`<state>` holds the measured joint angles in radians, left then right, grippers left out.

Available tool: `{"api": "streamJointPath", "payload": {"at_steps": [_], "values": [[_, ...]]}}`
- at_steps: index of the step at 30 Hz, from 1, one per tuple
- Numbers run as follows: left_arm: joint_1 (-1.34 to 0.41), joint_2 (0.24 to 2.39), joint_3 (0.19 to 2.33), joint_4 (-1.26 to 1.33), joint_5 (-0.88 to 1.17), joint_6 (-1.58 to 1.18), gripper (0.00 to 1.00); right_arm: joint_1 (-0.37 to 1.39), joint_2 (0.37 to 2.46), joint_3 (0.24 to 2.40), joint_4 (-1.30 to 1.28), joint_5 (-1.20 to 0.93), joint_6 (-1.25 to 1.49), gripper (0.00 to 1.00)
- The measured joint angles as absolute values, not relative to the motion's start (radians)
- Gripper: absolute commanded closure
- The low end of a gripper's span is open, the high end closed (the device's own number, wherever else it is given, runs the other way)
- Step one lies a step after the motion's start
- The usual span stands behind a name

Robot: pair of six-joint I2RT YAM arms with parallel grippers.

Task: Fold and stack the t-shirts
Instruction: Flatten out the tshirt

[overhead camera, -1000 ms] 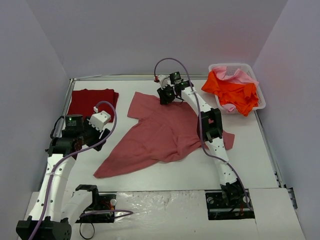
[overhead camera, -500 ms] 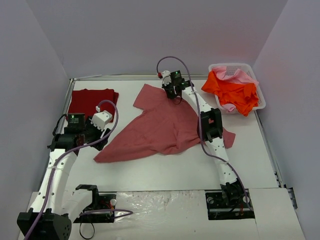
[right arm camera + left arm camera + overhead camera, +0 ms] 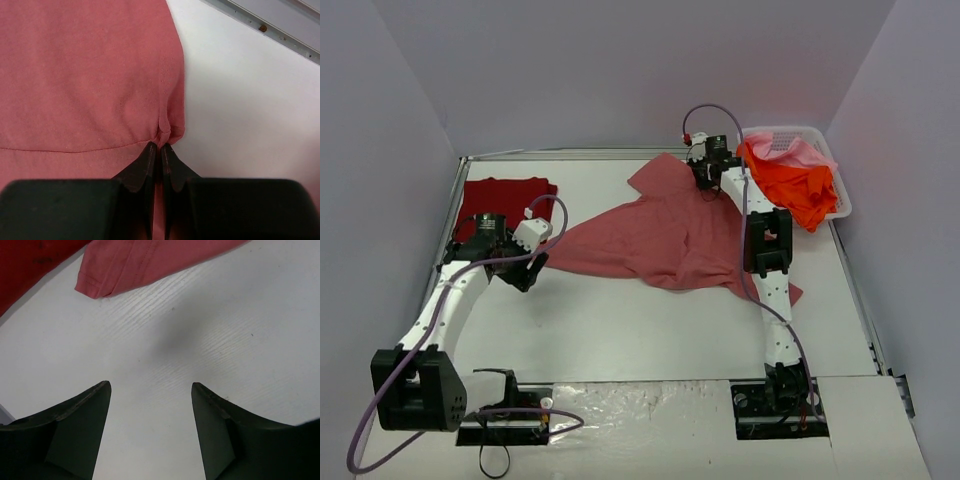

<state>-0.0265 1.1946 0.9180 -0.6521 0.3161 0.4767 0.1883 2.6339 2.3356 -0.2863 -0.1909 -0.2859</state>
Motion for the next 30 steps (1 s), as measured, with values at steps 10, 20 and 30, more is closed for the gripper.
{"api": "streamJointPath", "payload": {"at_steps": [10,20,30], "values": [[0.031,1.494,1.002,-0.561,0.371,0.426,0.37,0.189,2.596,2.257,-0.243,-0.234,-0.313,1.00],[0.127,1.737,1.137,-0.533,0.509,0.348,0.37,0.190,2.556,2.177,-0.210,-0.278,-0.347,1.00],[0.203,1.849,1.234,-0.506,0.606,0.284,0.37,0.191,2.543,2.152,-0.202,-0.297,-0.369,1.00]]}}
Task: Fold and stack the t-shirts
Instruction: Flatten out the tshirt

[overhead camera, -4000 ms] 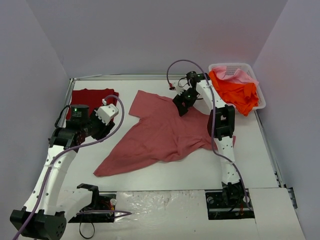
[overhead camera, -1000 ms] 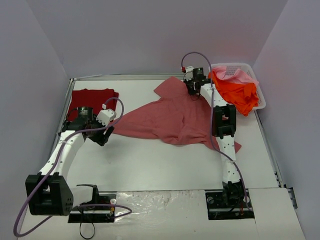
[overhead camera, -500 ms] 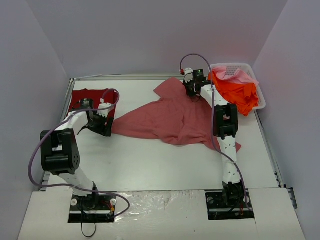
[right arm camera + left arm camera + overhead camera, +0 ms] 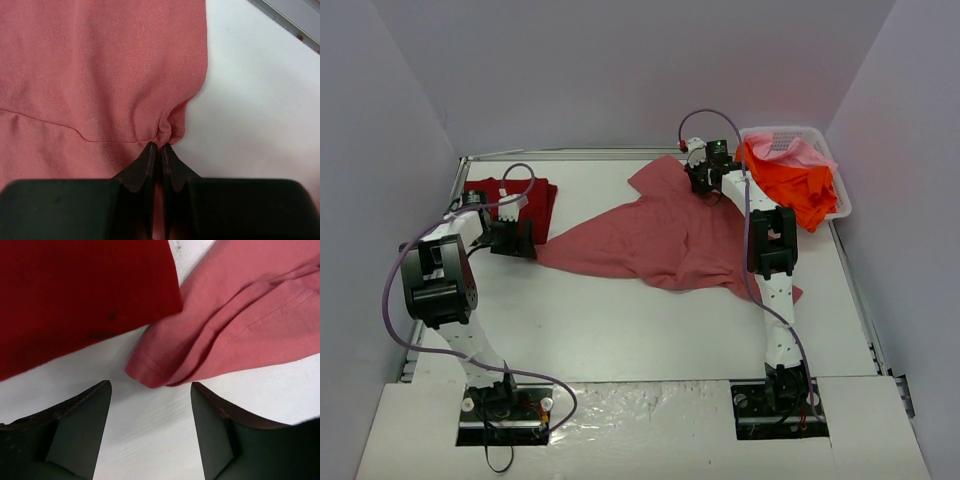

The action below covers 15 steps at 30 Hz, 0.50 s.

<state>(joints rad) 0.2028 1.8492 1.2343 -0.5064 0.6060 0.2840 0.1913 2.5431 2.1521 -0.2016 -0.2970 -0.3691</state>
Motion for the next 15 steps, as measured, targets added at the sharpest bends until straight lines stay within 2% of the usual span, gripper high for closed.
{"api": "streamJointPath", "payload": {"at_steps": [7,11,12,15], "values": [[0.211,1.913,1.289,-0.502,0.665,0.279,0.37,0.192,2.543,2.151,-0.201,-0.297,-0.376,1.00],[0.212,1.930,1.303,-0.502,0.691,0.279,0.48,0.192,2.543,2.151,-0.202,-0.297,-0.383,1.00],[0.212,1.935,1.307,-0.503,0.699,0.279,0.56,0.193,2.543,2.151,-0.202,-0.297,-0.385,1.00],[0.212,1.951,1.313,-0.506,0.725,0.280,0.62,0.194,2.543,2.151,-0.202,-0.296,-0.391,1.00]]}}
